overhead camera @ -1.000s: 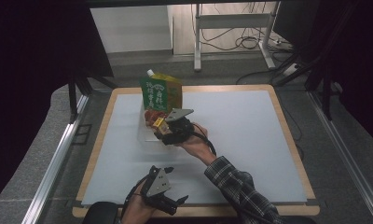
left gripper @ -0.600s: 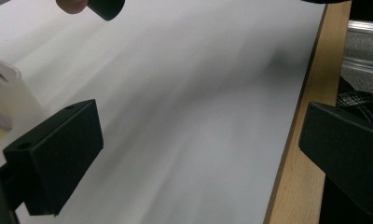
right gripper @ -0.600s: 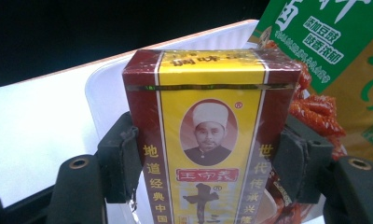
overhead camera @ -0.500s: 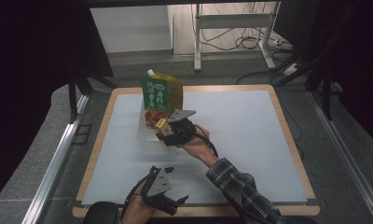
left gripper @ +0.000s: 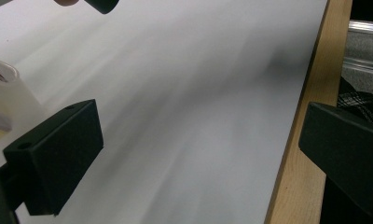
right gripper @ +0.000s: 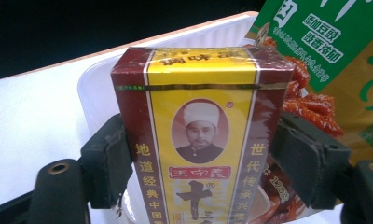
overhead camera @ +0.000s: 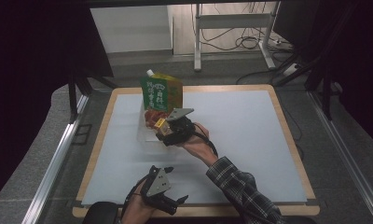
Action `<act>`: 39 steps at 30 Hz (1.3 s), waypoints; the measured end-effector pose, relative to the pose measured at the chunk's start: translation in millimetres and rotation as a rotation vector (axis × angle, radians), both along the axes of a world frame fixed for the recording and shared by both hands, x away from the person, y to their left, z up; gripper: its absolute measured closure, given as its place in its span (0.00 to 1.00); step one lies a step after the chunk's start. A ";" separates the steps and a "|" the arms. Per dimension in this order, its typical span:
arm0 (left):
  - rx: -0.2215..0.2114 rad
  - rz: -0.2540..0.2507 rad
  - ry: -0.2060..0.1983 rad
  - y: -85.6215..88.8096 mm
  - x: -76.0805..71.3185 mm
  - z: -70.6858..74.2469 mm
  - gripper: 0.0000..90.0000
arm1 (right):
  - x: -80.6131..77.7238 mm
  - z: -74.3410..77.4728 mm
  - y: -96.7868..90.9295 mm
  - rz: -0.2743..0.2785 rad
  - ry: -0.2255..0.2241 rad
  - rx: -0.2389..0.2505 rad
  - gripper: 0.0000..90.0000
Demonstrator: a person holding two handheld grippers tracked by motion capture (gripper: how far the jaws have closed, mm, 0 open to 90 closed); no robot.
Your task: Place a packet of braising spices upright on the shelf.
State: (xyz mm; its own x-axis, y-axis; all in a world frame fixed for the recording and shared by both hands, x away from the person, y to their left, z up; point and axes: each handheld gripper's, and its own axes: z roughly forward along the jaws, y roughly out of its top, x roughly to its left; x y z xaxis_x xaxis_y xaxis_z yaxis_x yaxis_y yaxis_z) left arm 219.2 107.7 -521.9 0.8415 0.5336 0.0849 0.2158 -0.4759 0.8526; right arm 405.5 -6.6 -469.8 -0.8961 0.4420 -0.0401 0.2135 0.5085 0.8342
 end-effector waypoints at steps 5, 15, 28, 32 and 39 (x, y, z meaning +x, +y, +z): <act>-0.003 0.001 0.001 0.5 0.2 0.1 0.00 | 1.2 2.6 -1.7 0.000 0.001 0.006 0.22; -0.003 0.002 0.000 -0.2 0.1 -0.1 0.00 | -2.6 14.1 -7.4 0.018 -0.009 0.021 0.17; -0.012 0.006 0.005 0.5 0.4 -0.1 0.00 | -7.6 20.9 -18.2 0.028 -0.014 0.026 0.13; -0.011 0.004 0.004 0.4 0.4 -0.1 0.00 | -9.5 22.7 -22.9 0.026 -0.012 0.025 0.12; -0.012 0.003 0.005 0.3 0.6 -0.3 0.00 | -11.6 24.6 -34.2 0.018 -0.005 0.019 0.11</act>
State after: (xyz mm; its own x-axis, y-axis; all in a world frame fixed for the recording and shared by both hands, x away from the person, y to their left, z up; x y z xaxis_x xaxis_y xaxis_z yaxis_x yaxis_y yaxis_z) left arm 219.8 108.0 -522.2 0.8404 0.5368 0.0745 0.2212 -0.4653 0.8571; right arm 393.9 -40.8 -445.1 -0.9037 0.4267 -0.0366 0.1999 0.4960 0.8450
